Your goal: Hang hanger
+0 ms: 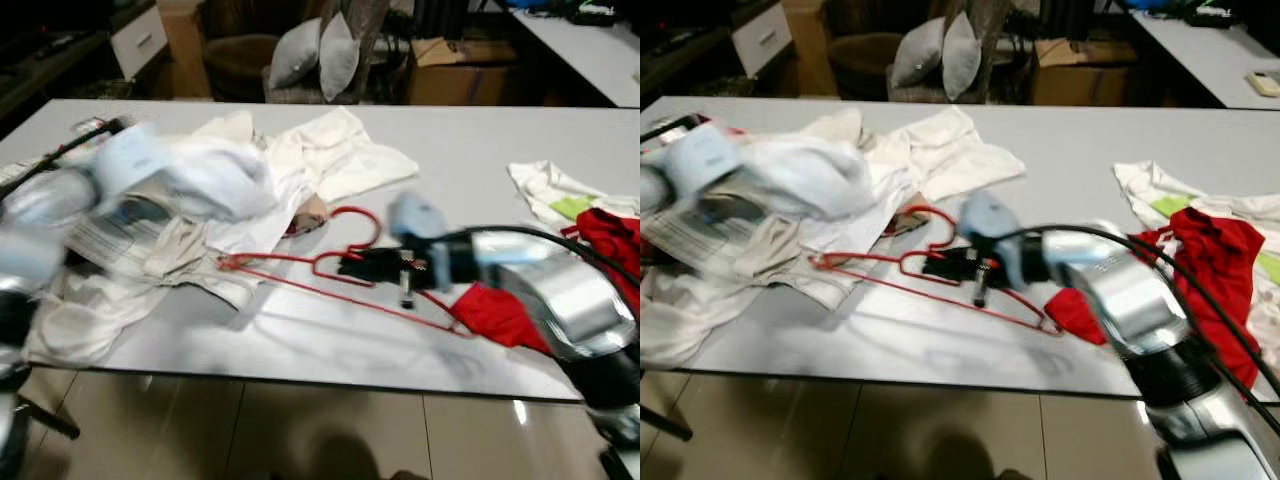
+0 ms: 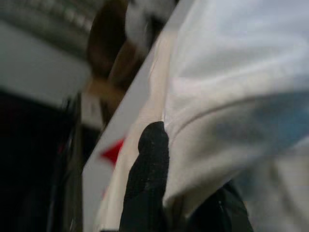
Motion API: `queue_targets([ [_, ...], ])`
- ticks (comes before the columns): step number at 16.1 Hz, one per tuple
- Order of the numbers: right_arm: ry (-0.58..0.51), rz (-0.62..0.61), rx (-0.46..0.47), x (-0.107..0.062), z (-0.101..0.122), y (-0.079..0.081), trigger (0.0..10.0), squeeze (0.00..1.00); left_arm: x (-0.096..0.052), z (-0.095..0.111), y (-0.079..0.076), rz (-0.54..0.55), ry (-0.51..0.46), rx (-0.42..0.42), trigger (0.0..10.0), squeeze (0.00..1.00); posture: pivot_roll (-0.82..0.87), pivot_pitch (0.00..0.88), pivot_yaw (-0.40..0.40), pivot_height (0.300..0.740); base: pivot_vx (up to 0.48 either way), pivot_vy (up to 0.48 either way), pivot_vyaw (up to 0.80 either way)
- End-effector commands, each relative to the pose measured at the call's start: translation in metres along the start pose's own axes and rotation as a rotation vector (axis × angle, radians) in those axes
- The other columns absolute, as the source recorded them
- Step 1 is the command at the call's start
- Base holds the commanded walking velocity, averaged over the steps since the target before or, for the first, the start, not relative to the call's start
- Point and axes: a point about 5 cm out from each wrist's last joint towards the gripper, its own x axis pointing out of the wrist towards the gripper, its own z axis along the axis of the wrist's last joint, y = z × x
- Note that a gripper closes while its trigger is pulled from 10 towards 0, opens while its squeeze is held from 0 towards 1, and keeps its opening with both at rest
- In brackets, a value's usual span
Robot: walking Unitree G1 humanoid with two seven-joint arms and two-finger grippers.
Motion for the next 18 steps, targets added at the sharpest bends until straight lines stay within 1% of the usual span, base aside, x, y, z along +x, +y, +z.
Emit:
queue_targets([
  [1, -0.032, -0.027, -0.003, -0.009, 0.006, 0.001, 10.0, 0.00, -0.003, -0.006, -0.001, -0.003, 0.011, -0.008, 0.0, 0.00, -0.12, 0.000, 0.076, 0.740, 0.000, 0.000, 0.00],
  [2, -0.050, -0.044, 0.011, -0.015, 0.005, 0.002, 10.0, 0.00, -0.006, -0.010, -0.006, -0.007, 0.013, -0.031, 0.0, 0.00, -0.12, 0.000, 0.080, 0.740, 0.000, 0.000, 0.00],
  [3, -0.122, -0.096, 0.066, -0.029, 0.007, 0.003, 10.0, 0.00, -0.009, -0.020, -0.023, -0.021, -0.007, -0.142, 1.2, 0.00, -0.14, 0.000, 0.108, 0.740, 0.000, 0.000, 0.00],
  [4, -0.200, -0.180, 0.149, -0.045, 0.005, 0.006, 10.0, 0.00, -0.012, -0.033, -0.056, -0.038, -0.045, -0.341, 3.5, 0.00, -0.15, 0.000, 0.134, 0.740, 0.000, 0.000, 0.00],
  [5, -0.211, -0.184, 0.165, -0.048, 0.004, 0.009, 10.0, 0.00, -0.012, -0.036, -0.063, -0.047, -0.047, -0.381, 10.0, 0.00, -0.15, 0.000, 0.134, 0.740, 0.000, 0.000, 0.00],
  [6, -0.218, -0.191, 0.172, -0.050, 0.003, 0.011, 10.0, 0.00, -0.011, -0.036, -0.070, -0.067, -0.053, -0.420, 10.0, 1.00, -0.16, 0.000, 0.147, 0.740, 0.000, 0.000, 0.00],
  [7, -0.249, -0.220, 0.235, -0.054, -0.004, 0.022, 10.0, 0.00, -0.013, -0.040, -0.088, -0.099, -0.033, -0.476, 10.0, 1.00, -0.17, 0.000, 0.159, 0.740, 0.000, 0.000, 0.00],
  [8, -0.258, -0.235, 0.254, -0.055, -0.006, 0.026, 10.0, 0.00, -0.015, -0.044, -0.091, -0.101, -0.015, -0.468, 10.0, 1.00, -0.17, 0.000, 0.160, 0.740, 0.000, 0.000, 0.00],
  [9, -0.273, -0.268, 0.287, -0.056, -0.009, 0.031, 10.0, 0.00, -0.020, -0.049, -0.095, -0.115, 0.003, -0.465, 10.0, 1.00, -0.18, 0.000, 0.161, 0.740, 0.000, 0.000, 0.00],
  [10, -0.290, -0.313, 0.332, -0.057, -0.012, 0.034, 10.0, 0.00, -0.029, -0.053, -0.098, -0.145, 0.013, -0.479, 10.0, 1.00, -0.18, 0.000, 0.157, 0.740, 0.000, 0.000, 0.00],
  [11, -0.298, -0.334, 0.358, -0.058, -0.014, 0.034, 10.0, 0.00, -0.032, -0.054, -0.101, -0.171, 0.013, -0.485, 10.0, 1.00, -0.18, 0.000, 0.147, 0.740, 0.000, 0.000, 0.00],
  [12, -0.324, -0.403, 0.420, -0.056, -0.017, 0.032, 10.0, 0.00, -0.045, -0.054, -0.109, -0.246, -0.016, -0.502, 10.0, 1.00, -0.18, 0.000, 0.139, 0.740, 0.000, 0.000, 0.00],
  [13, -0.325, -0.435, 0.440, -0.057, -0.018, 0.029, 10.0, 0.00, -0.049, -0.050, -0.113, -0.280, -0.040, -0.518, 10.0, 1.00, -0.17, 0.000, 0.129, 0.740, 0.000, 0.000, 0.00],
  [14, -0.323, -0.496, 0.447, -0.053, -0.020, 0.024, 10.0, 0.00, -0.061, -0.044, -0.122, -0.340, -0.116, -0.608, 10.0, 1.00, -0.16, 0.000, 0.109, 0.740, 0.000, 0.000, 0.00],
  [15, -0.343, -0.565, 0.432, -0.048, -0.018, 0.018, 10.0, 0.00, -0.073, -0.039, -0.126, -0.320, -0.189, -0.724, 10.0, 1.00, -0.14, 0.000, 0.080, 0.740, 0.000, 0.000, 0.00],
  [16, -0.393, -0.611, 0.444, -0.042, -0.013, 0.015, 10.0, 0.00, -0.085, -0.035, -0.122, -0.225, -0.285, -0.862, 10.0, 1.00, -0.12, 0.000, 0.053, 0.740, 0.000, 0.000, 0.00],
  [17, -0.407, -0.621, 0.449, -0.040, -0.012, 0.014, 10.0, 0.00, -0.088, -0.033, -0.121, -0.193, -0.317, -0.905, 10.0, 1.00, -0.12, 0.000, 0.048, 0.740, 0.000, 0.000, 0.00],
  [18, -0.423, -0.651, 0.452, -0.039, -0.011, 0.011, 10.0, 0.00, -0.095, -0.026, -0.119, -0.152, -0.356, -0.948, 10.0, 1.00, -0.09, 0.000, 0.017, 0.740, 0.000, 0.000, 0.00],
])
